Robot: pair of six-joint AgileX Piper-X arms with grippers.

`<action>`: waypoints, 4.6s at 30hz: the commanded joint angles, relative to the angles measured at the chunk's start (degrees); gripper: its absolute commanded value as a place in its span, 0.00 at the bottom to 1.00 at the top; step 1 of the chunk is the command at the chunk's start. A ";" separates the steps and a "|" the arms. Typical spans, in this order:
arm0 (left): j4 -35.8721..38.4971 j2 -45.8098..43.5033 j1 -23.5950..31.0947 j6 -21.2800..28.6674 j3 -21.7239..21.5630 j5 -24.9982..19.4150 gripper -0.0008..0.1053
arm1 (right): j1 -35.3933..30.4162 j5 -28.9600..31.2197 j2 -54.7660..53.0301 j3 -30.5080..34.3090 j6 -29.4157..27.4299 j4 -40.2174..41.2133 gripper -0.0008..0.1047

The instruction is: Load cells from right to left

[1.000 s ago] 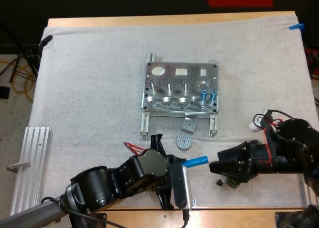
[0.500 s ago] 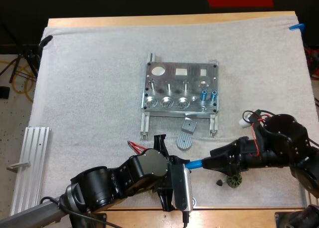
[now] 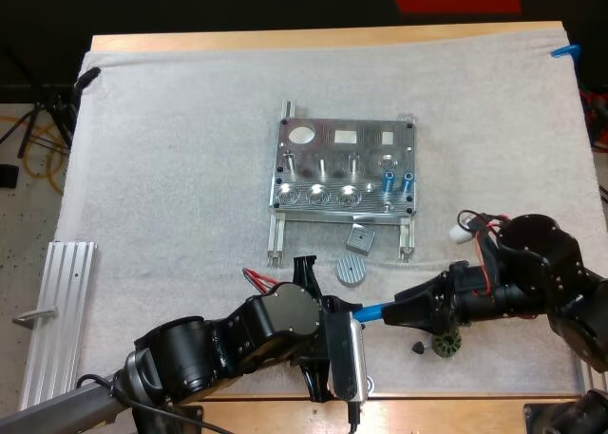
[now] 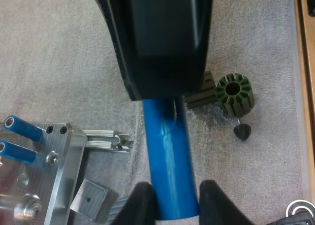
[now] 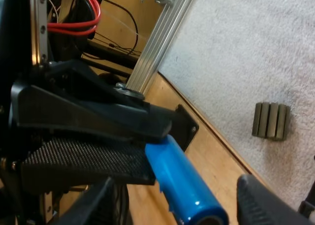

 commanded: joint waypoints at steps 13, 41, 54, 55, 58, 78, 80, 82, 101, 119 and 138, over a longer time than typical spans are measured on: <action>-2.38 -0.31 -0.03 0.40 -0.20 0.12 0.01 | 0.01 -1.34 -0.13 -0.12 1.05 -0.71 0.13; 5.24 -3.13 -0.03 -10.99 -4.14 -6.96 0.63 | 0.01 4.71 -0.13 -0.12 -5.45 -0.01 0.08; 9.65 -7.33 -0.03 -31.78 -6.96 -16.19 0.63 | 0.01 6.81 -0.13 -0.12 -8.82 1.03 0.08; 9.76 -7.31 -0.03 -33.44 -6.96 -16.19 0.63 | 0.01 6.81 -0.13 -0.33 -8.94 1.03 0.08; 10.98 -7.31 -0.03 -38.00 -6.96 -18.00 0.63 | 0.01 6.92 -0.13 -1.17 -10.79 1.34 0.08; 21.92 -7.31 5.36 -52.30 -6.96 -27.17 0.63 | 0.01 29.09 0.05 -14.18 -27.88 23.78 0.08; 21.96 -7.31 7.12 -51.09 -6.96 -25.41 0.63 | 0.01 30.82 0.66 -16.06 -29.20 25.94 0.08; 21.79 -7.31 9.62 -49.66 -6.96 -23.42 0.63 | 0.01 32.69 2.13 -18.65 -31.17 29.02 0.08; 21.08 -7.31 18.07 -42.04 -6.96 -13.12 0.63 | 0.01 37.70 23.93 -42.26 -39.77 40.15 0.08; 9.00 -7.31 30.23 -33.44 -2.21 1.58 0.63 | 0.01 43.55 37.96 -51.38 -47.74 40.51 0.08; 3.01 -7.31 30.23 -26.92 -2.21 4.14 0.63 | 0.01 46.34 54.73 -65.39 -50.86 40.15 0.08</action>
